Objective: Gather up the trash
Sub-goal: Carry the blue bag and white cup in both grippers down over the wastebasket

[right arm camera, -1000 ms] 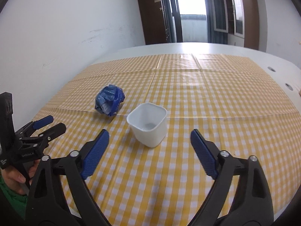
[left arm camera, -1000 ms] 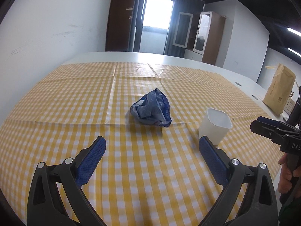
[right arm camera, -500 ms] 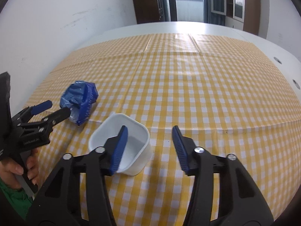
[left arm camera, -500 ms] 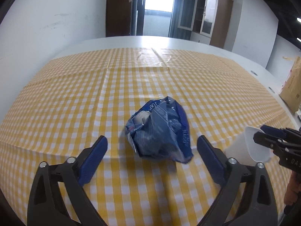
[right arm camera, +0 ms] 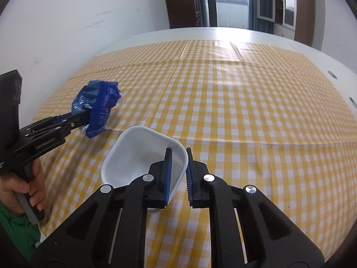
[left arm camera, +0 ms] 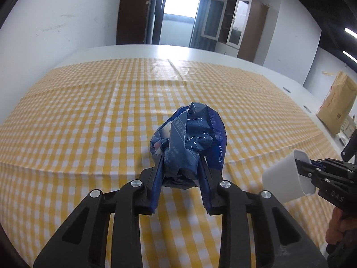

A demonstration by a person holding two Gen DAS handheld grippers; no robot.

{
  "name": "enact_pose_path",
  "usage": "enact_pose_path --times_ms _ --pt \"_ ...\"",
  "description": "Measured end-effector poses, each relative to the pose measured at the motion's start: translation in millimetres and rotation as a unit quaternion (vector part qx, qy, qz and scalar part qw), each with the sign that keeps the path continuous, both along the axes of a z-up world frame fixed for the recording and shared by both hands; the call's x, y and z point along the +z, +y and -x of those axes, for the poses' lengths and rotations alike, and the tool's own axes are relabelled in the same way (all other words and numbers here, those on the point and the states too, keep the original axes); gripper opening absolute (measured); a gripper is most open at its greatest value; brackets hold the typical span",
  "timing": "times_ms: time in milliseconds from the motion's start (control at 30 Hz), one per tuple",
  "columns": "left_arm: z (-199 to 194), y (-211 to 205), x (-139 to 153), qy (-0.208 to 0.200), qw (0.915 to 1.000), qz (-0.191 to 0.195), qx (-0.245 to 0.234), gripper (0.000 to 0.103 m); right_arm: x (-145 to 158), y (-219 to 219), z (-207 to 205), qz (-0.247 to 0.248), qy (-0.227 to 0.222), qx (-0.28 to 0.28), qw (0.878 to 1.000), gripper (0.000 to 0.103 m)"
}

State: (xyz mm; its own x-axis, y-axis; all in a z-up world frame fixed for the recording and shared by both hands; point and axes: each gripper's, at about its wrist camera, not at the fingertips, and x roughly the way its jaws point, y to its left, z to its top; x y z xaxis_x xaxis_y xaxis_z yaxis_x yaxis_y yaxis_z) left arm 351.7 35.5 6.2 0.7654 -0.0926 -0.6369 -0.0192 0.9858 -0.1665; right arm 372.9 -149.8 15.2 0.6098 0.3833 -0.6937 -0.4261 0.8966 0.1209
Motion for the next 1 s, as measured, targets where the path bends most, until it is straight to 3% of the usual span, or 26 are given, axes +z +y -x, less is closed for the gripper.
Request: enact_pose_path --times_ms 267,567,1000 --pt "86.1 -13.0 38.1 -0.056 0.9981 0.022 -0.016 0.028 24.1 -12.1 58.3 -0.019 -0.037 0.017 0.999 0.011" --pt "168.5 -25.3 34.3 -0.077 0.9960 0.036 -0.028 0.028 22.2 -14.8 130.2 -0.031 -0.060 0.040 0.997 0.011" --pt "248.1 -44.2 23.7 -0.093 0.9935 0.049 -0.043 0.028 8.9 -49.5 215.5 -0.056 -0.079 0.038 0.995 0.011"
